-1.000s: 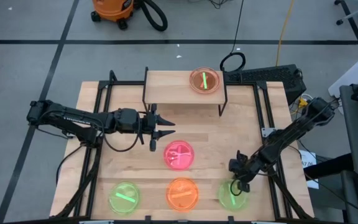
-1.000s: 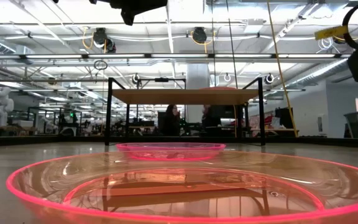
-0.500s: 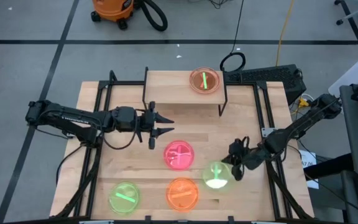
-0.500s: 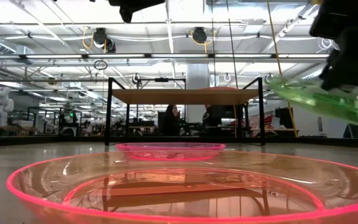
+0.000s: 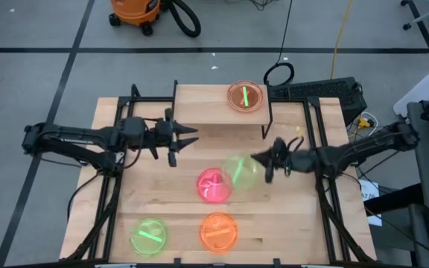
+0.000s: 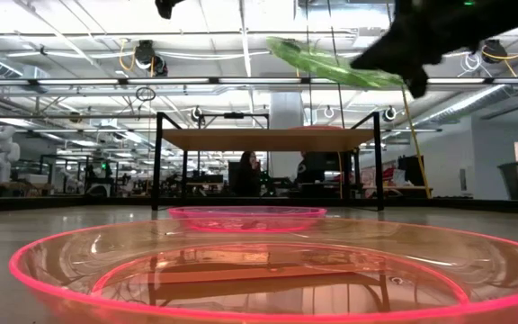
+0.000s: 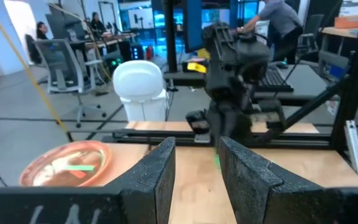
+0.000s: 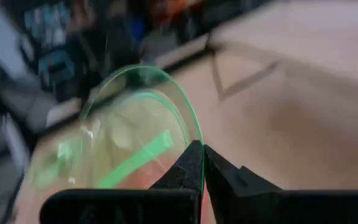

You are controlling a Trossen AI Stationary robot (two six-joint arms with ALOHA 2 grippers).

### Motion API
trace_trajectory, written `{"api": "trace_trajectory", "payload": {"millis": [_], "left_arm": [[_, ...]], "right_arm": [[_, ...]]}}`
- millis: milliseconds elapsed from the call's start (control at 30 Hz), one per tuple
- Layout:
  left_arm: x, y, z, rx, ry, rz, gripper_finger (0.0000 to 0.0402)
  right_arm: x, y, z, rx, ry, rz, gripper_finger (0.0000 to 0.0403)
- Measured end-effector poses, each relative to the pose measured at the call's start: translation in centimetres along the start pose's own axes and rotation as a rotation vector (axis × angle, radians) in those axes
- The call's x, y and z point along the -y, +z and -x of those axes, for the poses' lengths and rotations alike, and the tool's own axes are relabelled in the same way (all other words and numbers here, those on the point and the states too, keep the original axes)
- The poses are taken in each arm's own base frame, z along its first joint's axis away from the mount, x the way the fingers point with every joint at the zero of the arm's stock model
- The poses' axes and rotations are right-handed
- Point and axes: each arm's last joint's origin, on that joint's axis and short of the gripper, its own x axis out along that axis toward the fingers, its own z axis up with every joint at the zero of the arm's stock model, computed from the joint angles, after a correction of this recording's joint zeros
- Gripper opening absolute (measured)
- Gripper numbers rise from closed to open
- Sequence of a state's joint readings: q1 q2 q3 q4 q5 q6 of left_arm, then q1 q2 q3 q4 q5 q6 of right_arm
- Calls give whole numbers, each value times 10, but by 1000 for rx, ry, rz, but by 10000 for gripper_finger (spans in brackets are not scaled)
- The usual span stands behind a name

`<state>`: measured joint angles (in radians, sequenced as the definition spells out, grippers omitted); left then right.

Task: Place and stack plates onto a shelf
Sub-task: Put the green plate on the shelf

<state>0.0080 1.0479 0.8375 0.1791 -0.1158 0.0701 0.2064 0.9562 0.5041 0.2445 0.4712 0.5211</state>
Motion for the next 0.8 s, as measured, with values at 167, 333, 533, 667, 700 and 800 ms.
{"api": "trace_trajectory", "payload": {"millis": [167,333,533,667,700,800], "left_arm": [[-6,3,5,3,24,-6,131],[-12,0,4,-18,49,-14,131],[-20,1,4,-6,83,-27,131],[-22,2,4,6,94,-29,131],[-23,2,4,6,95,-32,131],[-23,2,4,7,97,-48,131]], "right_arm": [[25,35,-11,226,-70,-31,0],[54,58,-19,352,-69,-110,0],[75,85,-38,375,-64,-149,0],[81,104,-56,364,-56,-146,0],[81,109,-61,359,-49,-144,0],[85,119,-77,337,-50,-142,0]]}}
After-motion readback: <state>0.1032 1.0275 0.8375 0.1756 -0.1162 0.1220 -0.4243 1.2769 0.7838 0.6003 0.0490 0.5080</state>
